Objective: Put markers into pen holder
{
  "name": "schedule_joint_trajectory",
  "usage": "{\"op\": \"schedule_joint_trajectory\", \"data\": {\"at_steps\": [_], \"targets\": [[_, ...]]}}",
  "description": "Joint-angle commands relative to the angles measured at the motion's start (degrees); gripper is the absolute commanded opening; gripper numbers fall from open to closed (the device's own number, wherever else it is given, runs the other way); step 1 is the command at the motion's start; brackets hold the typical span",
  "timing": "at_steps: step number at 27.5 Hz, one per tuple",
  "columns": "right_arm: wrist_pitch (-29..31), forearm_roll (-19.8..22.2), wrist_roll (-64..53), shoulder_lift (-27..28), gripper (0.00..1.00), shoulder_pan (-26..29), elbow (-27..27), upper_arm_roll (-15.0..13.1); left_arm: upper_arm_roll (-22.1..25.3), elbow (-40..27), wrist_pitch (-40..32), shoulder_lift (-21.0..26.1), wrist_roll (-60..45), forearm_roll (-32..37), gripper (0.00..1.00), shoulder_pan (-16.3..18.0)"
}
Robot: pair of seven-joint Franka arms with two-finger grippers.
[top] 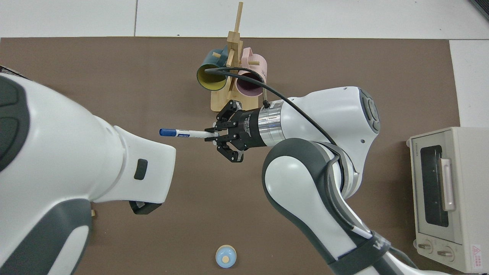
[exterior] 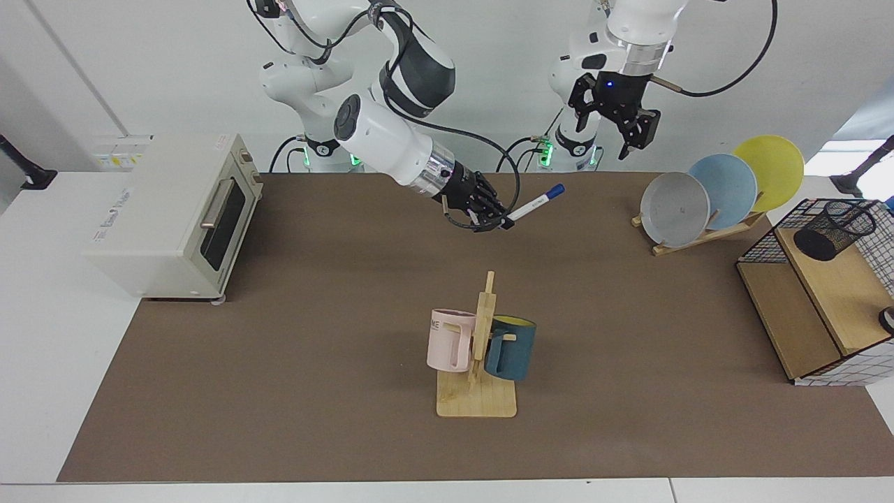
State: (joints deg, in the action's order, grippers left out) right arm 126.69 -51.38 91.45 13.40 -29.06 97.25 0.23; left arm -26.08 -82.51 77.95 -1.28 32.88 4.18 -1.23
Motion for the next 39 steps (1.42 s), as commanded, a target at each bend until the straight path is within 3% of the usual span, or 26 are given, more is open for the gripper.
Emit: {"op": "schedule_joint_trajectory", "data": {"at_steps": [1,6,11,26,39], "targets": [[1.4,2.3,0.8,-0.5,0.00,-0.2,0.3,0.3,-4.9,6.3,-2.4,7.3,0.3,4.1,1.00,-0.2],[0.8,3.1,-1.4,-0.8,0.00,-0.7,0.5,0.3,-6.8,9.6,-2.0,10.1,-1.0,5.4,1.00,-0.2],[0.5,3.3,-3.2,-1.3,0.00,-0.7,1.1,0.3,-7.5,11.1,3.7,13.2,-6.3,5.1,1.00,-0.3],[0.2,3.0,-8.0,-6.4,0.00,0.9,7.8,0.2,-7.9,4.9,4.1,11.4,2.4,5.6,1.00,0.3],[-1.6,3.0,-8.9,-7.9,0.00,2.2,8.0,0.1,-8.5,1.9,6.0,10.9,1.8,4.7,1.00,0.1]]}}
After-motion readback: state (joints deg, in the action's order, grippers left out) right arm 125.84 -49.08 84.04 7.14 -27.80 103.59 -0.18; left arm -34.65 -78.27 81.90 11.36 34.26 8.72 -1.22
